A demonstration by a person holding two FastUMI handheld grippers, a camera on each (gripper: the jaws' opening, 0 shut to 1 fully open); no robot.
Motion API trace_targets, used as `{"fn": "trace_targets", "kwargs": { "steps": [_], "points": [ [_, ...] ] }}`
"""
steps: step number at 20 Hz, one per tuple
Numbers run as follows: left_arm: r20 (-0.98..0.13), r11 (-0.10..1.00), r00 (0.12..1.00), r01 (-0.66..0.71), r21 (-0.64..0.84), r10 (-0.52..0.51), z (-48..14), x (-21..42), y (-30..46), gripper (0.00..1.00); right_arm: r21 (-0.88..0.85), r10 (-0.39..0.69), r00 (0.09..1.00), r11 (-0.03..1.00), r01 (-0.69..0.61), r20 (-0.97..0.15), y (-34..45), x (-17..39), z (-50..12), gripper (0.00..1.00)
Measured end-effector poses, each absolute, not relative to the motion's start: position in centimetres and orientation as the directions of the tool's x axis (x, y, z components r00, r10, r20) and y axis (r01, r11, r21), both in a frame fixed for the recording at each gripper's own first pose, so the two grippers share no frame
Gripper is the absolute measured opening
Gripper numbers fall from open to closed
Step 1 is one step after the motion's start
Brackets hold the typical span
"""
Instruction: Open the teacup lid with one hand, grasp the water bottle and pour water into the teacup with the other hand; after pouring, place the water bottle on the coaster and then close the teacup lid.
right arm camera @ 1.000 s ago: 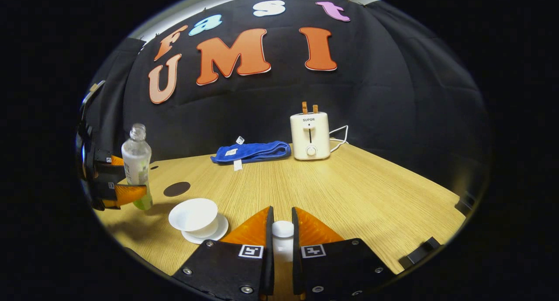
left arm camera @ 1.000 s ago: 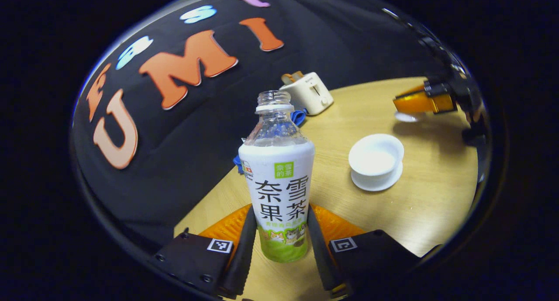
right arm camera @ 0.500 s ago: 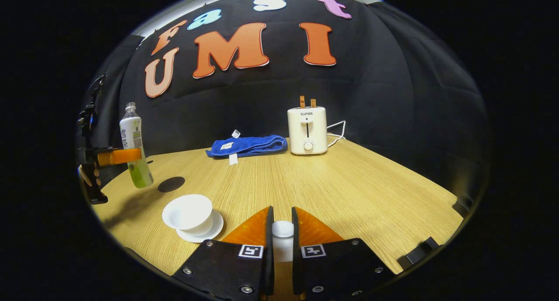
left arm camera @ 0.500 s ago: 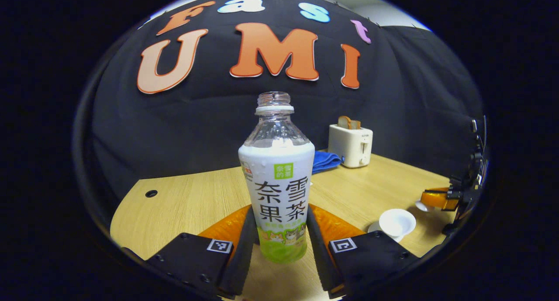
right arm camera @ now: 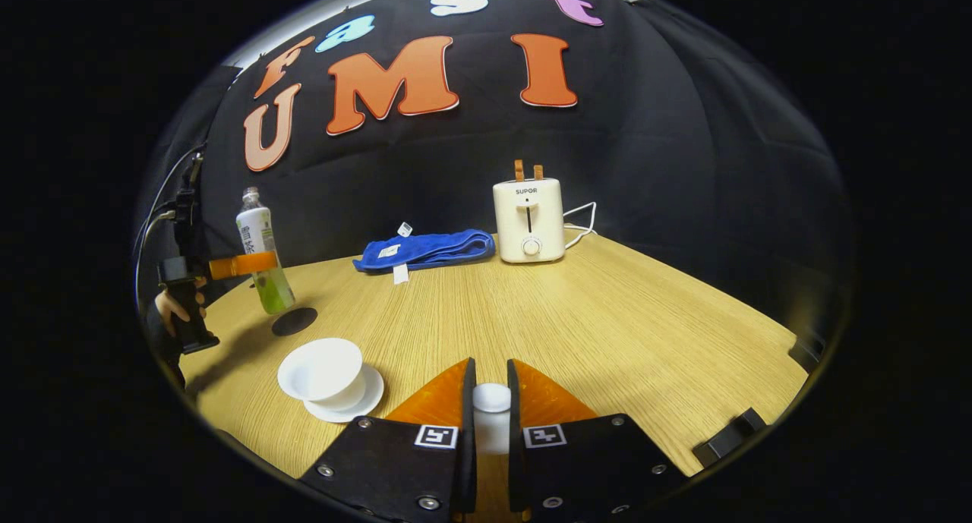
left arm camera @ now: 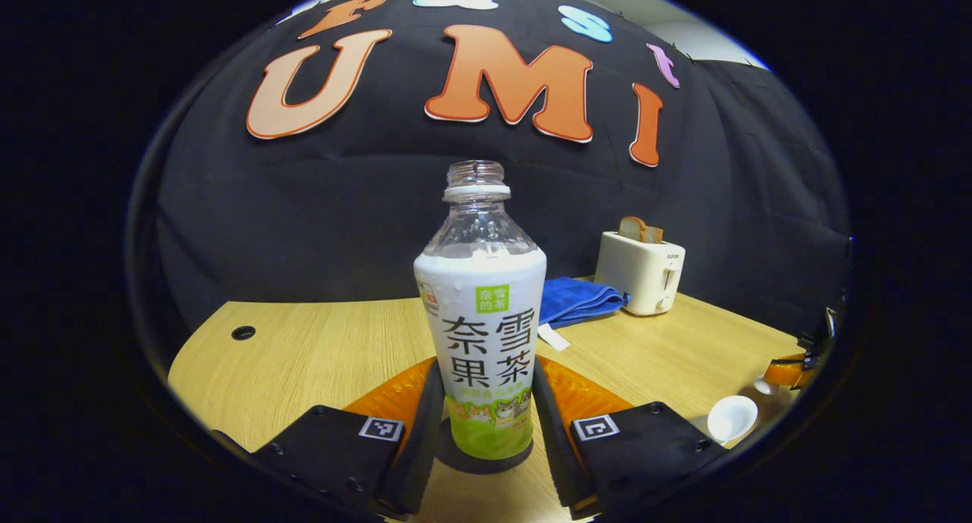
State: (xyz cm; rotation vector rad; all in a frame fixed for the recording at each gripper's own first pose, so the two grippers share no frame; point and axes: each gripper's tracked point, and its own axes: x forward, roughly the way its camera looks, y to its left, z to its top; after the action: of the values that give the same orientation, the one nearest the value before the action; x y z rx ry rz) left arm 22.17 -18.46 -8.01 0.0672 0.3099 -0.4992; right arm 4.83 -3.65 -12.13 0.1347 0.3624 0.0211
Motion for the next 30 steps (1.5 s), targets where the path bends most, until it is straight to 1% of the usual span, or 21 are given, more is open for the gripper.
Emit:
{"fn": "trace_targets", "kwargs": {
  "steps": [2, 7, 10, 17, 19, 20, 21, 22, 24, 25, 27, 30],
  "points": [
    [-0.32, 0.884, 0.835, 0.468, -0.016, -0.448, -8.9, 22.8, -18.3, 0.67, 0.137, 0.048, 0.933, 0.991, 0.001, -0.356, -3.6, 4.8, -12.2, 0.17],
    [-0.34, 0.885, 0.828, 0.465, -0.025, -0.445, -10.0, 22.9, -18.3, 0.66, 0.135, 0.049, 0.932, 0.991, 0.0, -0.358, -3.6, 5.0, -12.1, 0.17],
    [-0.343, 0.885, 0.828, 0.465, -0.024, -0.444, -10.1, 22.8, -18.2, 0.7, 0.134, 0.049, 0.936, 0.991, -0.002, -0.347, -3.6, 4.9, -11.9, 0.17],
    [-0.339, 0.888, 0.83, 0.457, -0.042, -0.443, -10.2, 22.1, -18.0, 0.72, 0.121, 0.044, 0.942, 0.993, -0.003, -0.332, -3.6, 4.8, -11.6, 0.17],
    [-0.343, 0.887, 0.828, 0.461, -0.035, -0.444, -10.2, 21.7, -17.9, 0.76, 0.119, 0.039, 0.944, 0.993, 0.0, -0.327, -3.7, 4.8, -11.5, 0.17],
    [-0.341, 0.887, 0.829, 0.462, -0.032, -0.444, -10.2, 21.4, -17.9, 0.8, 0.117, 0.035, 0.945, 0.993, 0.003, -0.326, -3.7, 4.7, -11.5, 0.17],
    [-0.339, 0.886, 0.829, 0.463, -0.029, -0.445, -10.1, 21.1, -17.8, 0.86, 0.114, 0.033, 0.946, 0.993, 0.005, -0.323, -3.7, 4.7, -11.5, 0.17],
    [-0.338, 0.887, 0.831, 0.461, -0.029, -0.442, -10.2, 20.9, -17.7, 0.87, 0.109, 0.03, 0.946, 0.994, 0.006, -0.322, -3.7, 4.7, -11.5, 0.17],
    [-0.346, 0.891, 0.83, 0.452, -0.038, -0.437, -10.5, 20.2, -17.5, 0.96, 0.101, 0.026, 0.95, 0.995, 0.006, -0.312, -3.7, 4.6, -11.2, 0.17],
    [-0.352, 0.894, 0.831, 0.446, -0.038, -0.43, -10.7, 19.6, -17.2, 0.99, 0.101, 0.022, 0.951, 0.995, 0.01, -0.308, -3.8, 4.6, -11.2, 0.17],
    [-0.349, 0.901, 0.841, 0.434, -0.02, -0.413, -10.4, 18.3, -16.5, 0.98, 0.109, 0.015, 0.94, 0.994, 0.024, -0.341, -4.1, 4.4, -11.9, 0.17],
    [-0.316, 0.907, 0.859, 0.42, -0.012, -0.403, -9.0, 15.6, -15.2, 0.98, 0.122, 0.002, 0.938, 0.992, 0.043, -0.346, -4.6, 4.3, -11.9, 0.17]
  ]
}}
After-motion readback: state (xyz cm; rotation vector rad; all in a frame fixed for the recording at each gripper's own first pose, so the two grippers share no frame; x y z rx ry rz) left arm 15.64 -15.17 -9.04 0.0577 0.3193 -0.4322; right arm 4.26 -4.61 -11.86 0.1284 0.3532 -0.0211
